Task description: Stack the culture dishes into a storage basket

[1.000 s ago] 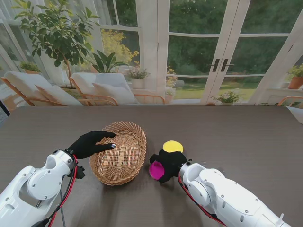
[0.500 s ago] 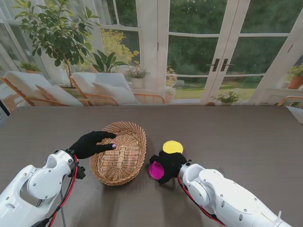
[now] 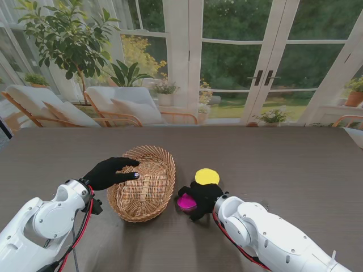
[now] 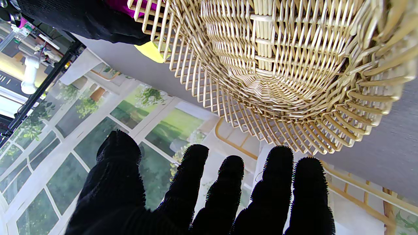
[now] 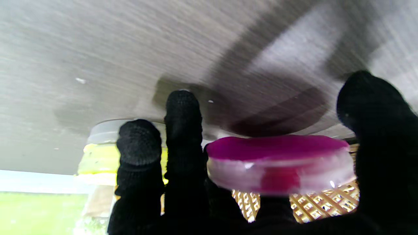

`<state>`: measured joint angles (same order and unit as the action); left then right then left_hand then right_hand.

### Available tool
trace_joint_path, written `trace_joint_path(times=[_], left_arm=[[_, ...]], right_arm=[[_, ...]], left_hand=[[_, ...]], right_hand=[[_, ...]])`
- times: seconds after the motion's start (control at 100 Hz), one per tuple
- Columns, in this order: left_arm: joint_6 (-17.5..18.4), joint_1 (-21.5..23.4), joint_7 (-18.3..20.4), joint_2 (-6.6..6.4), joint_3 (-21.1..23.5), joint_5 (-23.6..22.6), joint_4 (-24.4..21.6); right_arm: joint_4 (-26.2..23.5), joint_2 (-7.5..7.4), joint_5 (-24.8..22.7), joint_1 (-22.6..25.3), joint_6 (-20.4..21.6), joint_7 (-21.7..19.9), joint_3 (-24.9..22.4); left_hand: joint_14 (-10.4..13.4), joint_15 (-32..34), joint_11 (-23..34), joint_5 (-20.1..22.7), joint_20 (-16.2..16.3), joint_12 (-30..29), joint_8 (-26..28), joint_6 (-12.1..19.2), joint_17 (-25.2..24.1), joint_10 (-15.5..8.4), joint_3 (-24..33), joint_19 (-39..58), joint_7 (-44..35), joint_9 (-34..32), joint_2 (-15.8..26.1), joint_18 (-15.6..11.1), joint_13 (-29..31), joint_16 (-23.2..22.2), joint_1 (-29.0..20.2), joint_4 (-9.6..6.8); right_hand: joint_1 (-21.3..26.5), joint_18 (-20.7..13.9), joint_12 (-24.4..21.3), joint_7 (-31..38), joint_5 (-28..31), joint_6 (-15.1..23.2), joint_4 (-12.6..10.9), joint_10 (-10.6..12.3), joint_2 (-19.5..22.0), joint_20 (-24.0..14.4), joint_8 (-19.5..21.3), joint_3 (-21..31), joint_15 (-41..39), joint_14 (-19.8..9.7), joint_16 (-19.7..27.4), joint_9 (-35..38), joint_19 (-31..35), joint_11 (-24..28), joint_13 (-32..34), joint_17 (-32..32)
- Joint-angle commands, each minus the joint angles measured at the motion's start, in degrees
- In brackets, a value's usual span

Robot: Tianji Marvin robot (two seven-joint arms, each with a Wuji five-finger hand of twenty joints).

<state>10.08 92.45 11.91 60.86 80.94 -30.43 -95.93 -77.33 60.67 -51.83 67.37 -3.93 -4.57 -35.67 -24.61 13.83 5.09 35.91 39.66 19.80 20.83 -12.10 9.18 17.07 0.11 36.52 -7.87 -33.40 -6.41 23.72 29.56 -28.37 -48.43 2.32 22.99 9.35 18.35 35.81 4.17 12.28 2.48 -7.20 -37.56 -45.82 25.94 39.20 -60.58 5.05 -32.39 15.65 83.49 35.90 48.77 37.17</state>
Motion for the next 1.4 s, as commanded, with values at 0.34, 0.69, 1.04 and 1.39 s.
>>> trace_joint_path(times=[0.34, 0.69, 1.04, 1.39], left_arm=[[-0.11, -0.4, 2.12, -0.19, -0.27, 0.62, 0.11], [-0.38, -0.66, 2.6, -0.26, -0.5, 0.78, 0.17], [-0.4, -0.87, 2.74, -0.28, -0.68, 0.9, 0.34], [-0.35, -1.18, 3.05, -0.33, -0.95, 1.06, 0.57]], right_arm=[[1.4, 0.47, 1.17, 0.31, -0.28, -0.03, 0.54], [-0.63, 0.13, 0.34, 2.34, 0.47, -0.51, -1.85], [-0.67, 0.35, 1.31, 3.23, 0.6, 0.21, -2.46], [-1.23, 0.41, 3.26, 3.76, -0.03, -1.15, -2.92]], left_hand=[[-1.1, -0.77, -0.37, 0.66, 0.74, -0.68, 0.41, -0.14, -0.4, 0.37, -0.91, 1.16, -0.24, -0.17, 2.87, 1.02, -0.49, 0.3, -1.82, -1.71], [-1.1, -0.77, -0.39, 0.74, 0.69, -0.69, 0.43, -0.21, -0.46, 0.42, -0.91, 1.11, -0.27, -0.08, 2.88, 1.02, -0.47, 0.29, -1.86, -1.71], [-1.18, -0.81, -0.39, 0.77, 0.7, -0.71, 0.45, -0.32, -0.46, 0.7, -0.91, 1.13, -0.28, -0.09, 2.91, 1.05, -0.56, 0.3, -1.85, -1.72], [-1.11, -0.84, -0.4, 0.7, 0.67, -0.73, 0.44, -0.29, -0.49, 0.75, -0.92, 1.1, -0.25, -0.03, 2.86, 0.99, -0.58, 0.32, -1.82, -1.71]], right_hand=[[0.9, -0.64, 2.26, 5.89, 2.44, 0.83, 0.46, -0.57, -1.07, -1.31, 3.39, -3.41, -2.31, -0.81, -0.18, 2.04, 3.94, 3.69, 2.77, 1.8], [-3.11, -0.65, 1.99, 2.78, 0.55, 0.46, 0.26, -0.54, 0.24, -1.35, 0.67, -2.19, -0.69, -0.12, 0.0, -0.8, 3.32, 2.34, 0.95, 0.37], [-3.16, -0.44, 2.7, 3.83, 0.43, 0.89, 0.38, -0.65, 0.04, -1.44, 1.89, -1.75, -1.05, -0.24, -0.32, 1.1, 3.49, 3.92, 1.87, 0.86], [-3.67, 0.6, 3.44, 2.9, 0.32, 1.58, 0.35, -0.82, 0.3, -1.27, 2.76, -1.84, -1.52, -0.29, -1.38, 0.81, 3.01, 4.42, 2.68, 1.31]])
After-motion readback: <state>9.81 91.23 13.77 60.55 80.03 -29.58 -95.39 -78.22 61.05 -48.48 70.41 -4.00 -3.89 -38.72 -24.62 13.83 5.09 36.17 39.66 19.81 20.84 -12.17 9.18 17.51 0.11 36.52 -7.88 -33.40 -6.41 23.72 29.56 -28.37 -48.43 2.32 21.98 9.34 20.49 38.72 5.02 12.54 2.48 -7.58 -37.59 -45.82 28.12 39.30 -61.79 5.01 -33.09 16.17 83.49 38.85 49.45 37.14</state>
